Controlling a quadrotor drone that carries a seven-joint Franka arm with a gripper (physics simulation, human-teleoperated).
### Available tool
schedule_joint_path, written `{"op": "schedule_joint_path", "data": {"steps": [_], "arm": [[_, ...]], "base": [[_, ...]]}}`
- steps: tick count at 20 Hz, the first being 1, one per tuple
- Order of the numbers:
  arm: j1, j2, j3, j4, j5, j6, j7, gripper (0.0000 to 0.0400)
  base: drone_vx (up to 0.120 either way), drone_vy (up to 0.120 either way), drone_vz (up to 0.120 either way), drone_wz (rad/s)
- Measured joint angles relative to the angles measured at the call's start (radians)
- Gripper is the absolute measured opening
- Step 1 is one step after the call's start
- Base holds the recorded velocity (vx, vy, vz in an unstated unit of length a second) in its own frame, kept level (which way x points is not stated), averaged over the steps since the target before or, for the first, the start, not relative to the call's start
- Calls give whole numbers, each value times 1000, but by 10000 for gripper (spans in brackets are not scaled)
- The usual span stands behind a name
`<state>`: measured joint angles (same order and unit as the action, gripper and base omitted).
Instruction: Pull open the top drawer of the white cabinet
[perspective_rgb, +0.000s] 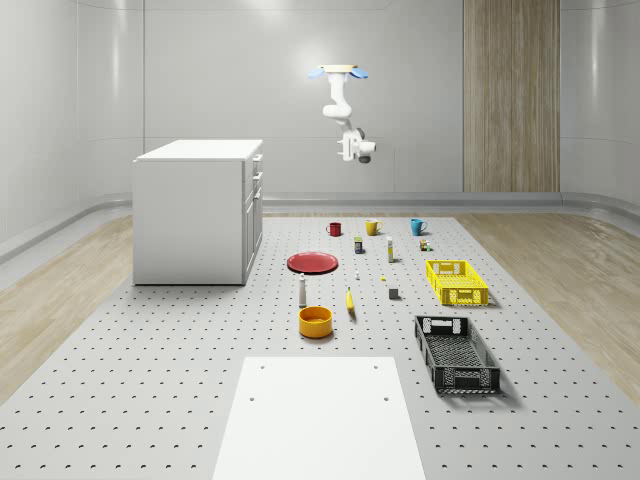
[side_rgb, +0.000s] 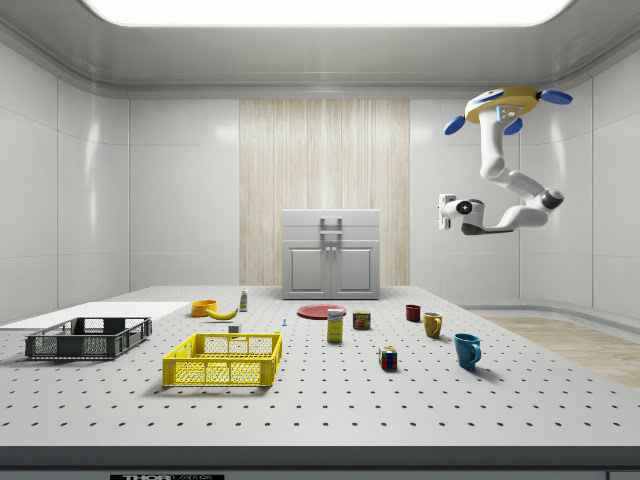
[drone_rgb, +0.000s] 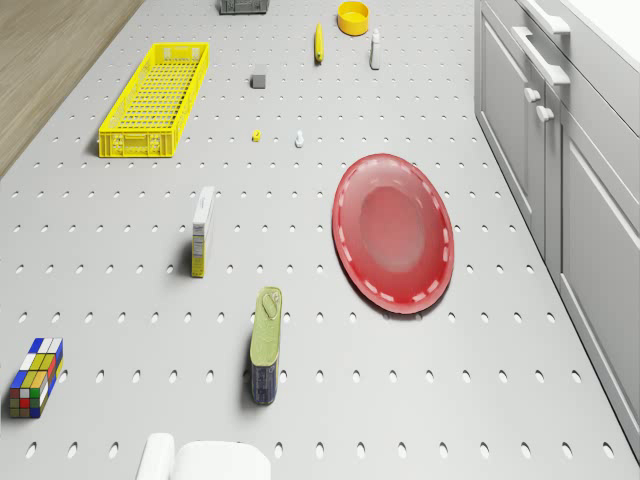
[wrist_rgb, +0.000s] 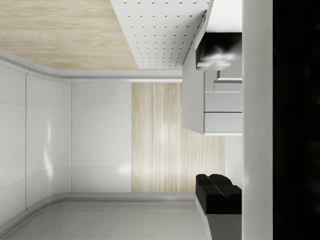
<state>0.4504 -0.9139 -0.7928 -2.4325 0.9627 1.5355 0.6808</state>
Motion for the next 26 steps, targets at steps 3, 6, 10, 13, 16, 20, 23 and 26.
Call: {"op": "schedule_joint_path", "data": {"steps": [3,6,10,13,16,20,23,26], "arm": [[16,-13,-7,-2,-10,13,8,305],[31,-26,-13,-3,-19,26,16,305],[50,-43,-21,-6,-31,43,26,305],[63,-56,-27,-7,-40,55,33,305],[76,-68,-32,-9,-49,67,41,305],[92,-83,-38,-11,-61,81,50,305],[104,-94,-43,-12,-69,92,57,305],[115,-105,-47,-14,-78,102,64,305]], "base": [[120,-120,0,0],[120,-107,0,0],[120,0,0,0],[120,0,0,0],[120,-120,0,0],[120,-120,0,0],[120,-120,0,0],[120,-120,0,0]]}}
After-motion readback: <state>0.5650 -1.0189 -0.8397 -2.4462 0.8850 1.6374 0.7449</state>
